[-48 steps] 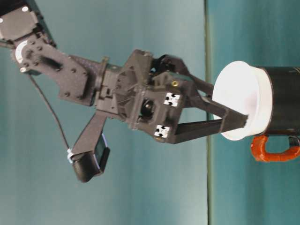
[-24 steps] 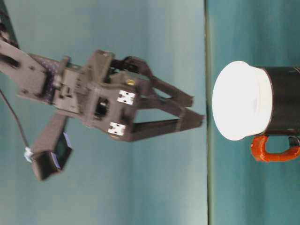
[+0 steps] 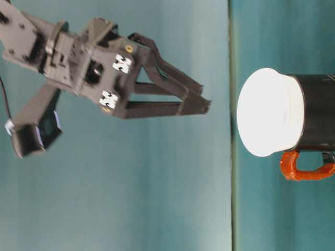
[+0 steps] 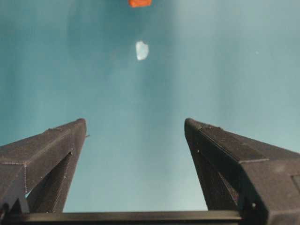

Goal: Put the paper cup into the moved red handle cup holder.

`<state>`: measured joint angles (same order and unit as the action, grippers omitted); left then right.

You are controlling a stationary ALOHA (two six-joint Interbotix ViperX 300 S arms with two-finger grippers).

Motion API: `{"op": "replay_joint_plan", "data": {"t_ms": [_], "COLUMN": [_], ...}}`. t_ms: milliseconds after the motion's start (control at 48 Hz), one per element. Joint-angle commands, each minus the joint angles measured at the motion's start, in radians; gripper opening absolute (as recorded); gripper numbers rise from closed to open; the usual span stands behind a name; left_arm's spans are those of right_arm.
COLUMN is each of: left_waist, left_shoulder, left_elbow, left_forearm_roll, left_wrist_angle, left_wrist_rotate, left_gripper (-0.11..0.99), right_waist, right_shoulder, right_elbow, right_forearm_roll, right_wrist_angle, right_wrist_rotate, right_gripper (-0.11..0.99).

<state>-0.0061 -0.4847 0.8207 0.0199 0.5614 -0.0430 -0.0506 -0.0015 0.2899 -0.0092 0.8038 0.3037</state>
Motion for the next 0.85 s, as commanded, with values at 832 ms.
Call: {"op": "replay_joint_plan", "data": {"t_ms": [832], "left_waist": [-0.002], "left_shoulder": [-0.009], "left_elbow": [-0.011], "left_forearm_roll": [0.002], "left_wrist_angle": [-0.005], "left_wrist_rotate": [-0.002], "left_gripper": [0.93], "right_waist": [0.005], "right_shoulder": [-0.173], "right_elbow": [0.074], "right_forearm_roll": [0.005], "right_wrist_angle": [-0.117], "right_wrist_rotate": [-0.005], "right_gripper": [0.70]}}
